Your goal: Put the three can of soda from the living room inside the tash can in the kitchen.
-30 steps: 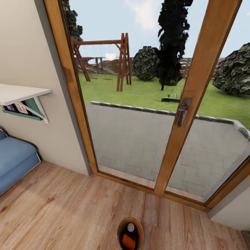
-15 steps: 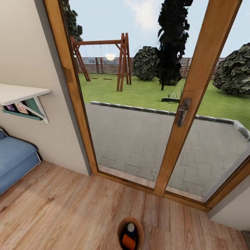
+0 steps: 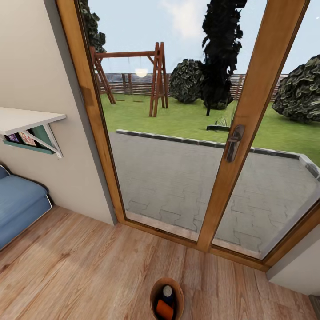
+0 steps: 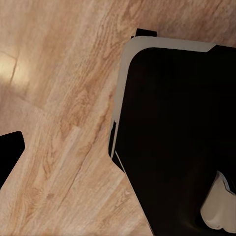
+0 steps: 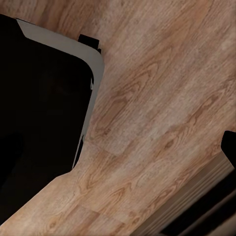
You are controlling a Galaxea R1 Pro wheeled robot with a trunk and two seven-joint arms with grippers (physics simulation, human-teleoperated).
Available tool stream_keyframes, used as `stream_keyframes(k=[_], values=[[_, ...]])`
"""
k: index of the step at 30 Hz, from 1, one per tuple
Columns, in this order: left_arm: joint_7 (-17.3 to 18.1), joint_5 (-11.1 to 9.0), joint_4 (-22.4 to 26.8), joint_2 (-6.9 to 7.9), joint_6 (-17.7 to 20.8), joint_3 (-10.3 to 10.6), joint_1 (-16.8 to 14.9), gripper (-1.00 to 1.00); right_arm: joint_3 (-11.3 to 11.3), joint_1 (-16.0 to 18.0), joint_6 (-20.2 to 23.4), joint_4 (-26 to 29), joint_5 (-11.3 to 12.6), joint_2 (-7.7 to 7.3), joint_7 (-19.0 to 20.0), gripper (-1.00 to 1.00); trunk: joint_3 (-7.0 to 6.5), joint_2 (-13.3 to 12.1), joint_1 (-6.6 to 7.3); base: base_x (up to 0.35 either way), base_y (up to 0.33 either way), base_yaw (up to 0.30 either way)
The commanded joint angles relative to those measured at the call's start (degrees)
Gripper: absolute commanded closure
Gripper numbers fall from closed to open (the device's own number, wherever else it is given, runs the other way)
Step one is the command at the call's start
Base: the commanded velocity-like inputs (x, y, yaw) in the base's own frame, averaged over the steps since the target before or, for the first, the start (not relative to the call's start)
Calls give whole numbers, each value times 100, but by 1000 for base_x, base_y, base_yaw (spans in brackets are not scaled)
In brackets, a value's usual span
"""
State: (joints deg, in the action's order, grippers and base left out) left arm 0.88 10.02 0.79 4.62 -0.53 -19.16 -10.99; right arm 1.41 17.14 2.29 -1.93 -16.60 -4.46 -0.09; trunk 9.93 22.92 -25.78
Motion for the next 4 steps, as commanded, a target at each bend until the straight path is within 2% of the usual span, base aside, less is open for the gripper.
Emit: stream_keyframes(k=[1, 4], values=[[0, 0, 0, -1, 0, 0, 0, -100, 0, 0, 0, 0, 0, 0, 0, -100, 0, 0, 0, 0, 0, 0], [0, 0, 0, -2, 0, 0, 0, -100, 0, 0, 0, 0, 2, -2, 0, -100, 0, 0, 0, 0, 0, 0]])
